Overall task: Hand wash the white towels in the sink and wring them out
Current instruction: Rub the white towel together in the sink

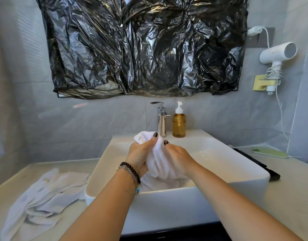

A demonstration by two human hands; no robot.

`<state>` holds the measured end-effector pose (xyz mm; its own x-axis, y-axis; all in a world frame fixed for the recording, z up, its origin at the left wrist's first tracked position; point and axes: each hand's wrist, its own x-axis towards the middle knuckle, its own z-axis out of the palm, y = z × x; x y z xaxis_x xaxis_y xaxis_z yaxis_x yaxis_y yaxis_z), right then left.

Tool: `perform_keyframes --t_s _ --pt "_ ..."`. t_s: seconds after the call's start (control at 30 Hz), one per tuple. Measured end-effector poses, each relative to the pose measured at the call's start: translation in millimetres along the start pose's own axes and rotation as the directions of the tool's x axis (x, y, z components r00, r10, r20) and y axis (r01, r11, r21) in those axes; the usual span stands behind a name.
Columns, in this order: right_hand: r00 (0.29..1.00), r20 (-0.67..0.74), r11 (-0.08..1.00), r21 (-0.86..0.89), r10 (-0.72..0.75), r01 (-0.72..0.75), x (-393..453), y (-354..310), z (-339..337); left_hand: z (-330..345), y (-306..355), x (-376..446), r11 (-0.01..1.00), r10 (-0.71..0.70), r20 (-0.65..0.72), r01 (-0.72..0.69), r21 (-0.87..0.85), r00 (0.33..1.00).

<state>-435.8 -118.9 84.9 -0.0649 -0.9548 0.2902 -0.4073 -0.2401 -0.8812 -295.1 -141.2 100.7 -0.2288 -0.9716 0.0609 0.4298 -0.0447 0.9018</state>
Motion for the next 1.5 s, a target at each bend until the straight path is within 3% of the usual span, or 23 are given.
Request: perform_keyframes --t_s 0.1,0.2,0.3,0.37,0.5,0.6,0.67,0.83,1.0,1.13,1.27,1.4,1.5 --pt "0.991 0.122 0.998 -0.007 -0.058 0.06 -8.1 -4.8 2.0 -1.0 1.7 2.6 0.996 0.047 -0.059 -0.042 0.078 0.997" --pt "0.967 0.219 0.945 -0.267 -0.13 0.188 -4.3 1.5 -0.8 -3.0 8.9 11.2 0.989 0.097 -0.16 -0.077 0.123 0.982" --pt "0.952 0.116 0.81 -0.501 -0.284 0.303 11.9 10.8 -18.0 -4.8 22.4 25.0 0.958 0.198 -0.257 -0.131 0.256 0.946" --pt "0.894 -0.014 0.742 -0.563 -0.448 0.363 24.3 10.9 -30.8 -3.0 31.5 35.2 0.914 0.298 -0.232 -0.207 0.35 0.926" --pt "0.8 -0.171 0.782 -0.404 -0.575 0.475 47.6 -10.9 -38.6 9.0 47.6 51.3 0.892 0.36 -0.18 -0.281 0.354 0.915" --pt "0.786 -0.348 0.857 -0.272 -0.512 0.437 64.6 -16.4 -37.7 1.8 40.5 57.2 0.903 0.369 -0.091 -0.333 0.273 0.925" --pt "0.796 -0.388 0.885 -0.228 -0.465 0.406 72.3 -11.7 -33.9 -5.5 32.4 57.0 0.901 0.354 0.002 -0.341 0.269 0.935" --pt "0.768 -0.4 0.866 -0.234 -0.5 0.442 72.7 -9.6 -23.3 -6.7 31.9 69.9 0.847 0.401 -0.039 -0.354 0.396 0.915" --pt "0.766 -0.311 0.81 -0.392 -0.562 0.436 65.8 -8.0 -13.9 -0.9 30.5 69.1 0.849 0.395 -0.124 -0.31 0.427 0.91" --pt "0.818 -0.303 0.862 -0.31 -0.49 0.402 58.5 -10.7 -11.2 -4.3 35.8 64.7 0.898 0.328 -0.188 -0.244 0.366 0.926" --pt "0.877 -0.317 0.923 0.015 -0.362 0.386 57.8 -11.7 -16.1 -5.8 37.3 58.8 0.935 0.249 -0.15 -0.197 0.295 0.957" --pt "0.889 -0.345 0.881 0.255 -0.302 0.399 58.6 -13.7 -17.1 -3.4 38.4 54.2 0.96 0.217 -0.041 -0.206 0.191 0.975" --pt "0.855 -0.305 0.883 0.083 -0.42 0.463 56.0 -9.8 -10.8 -2.6 38.6 54.1 0.974 0.197 0.015 -0.197 0.113 0.98"
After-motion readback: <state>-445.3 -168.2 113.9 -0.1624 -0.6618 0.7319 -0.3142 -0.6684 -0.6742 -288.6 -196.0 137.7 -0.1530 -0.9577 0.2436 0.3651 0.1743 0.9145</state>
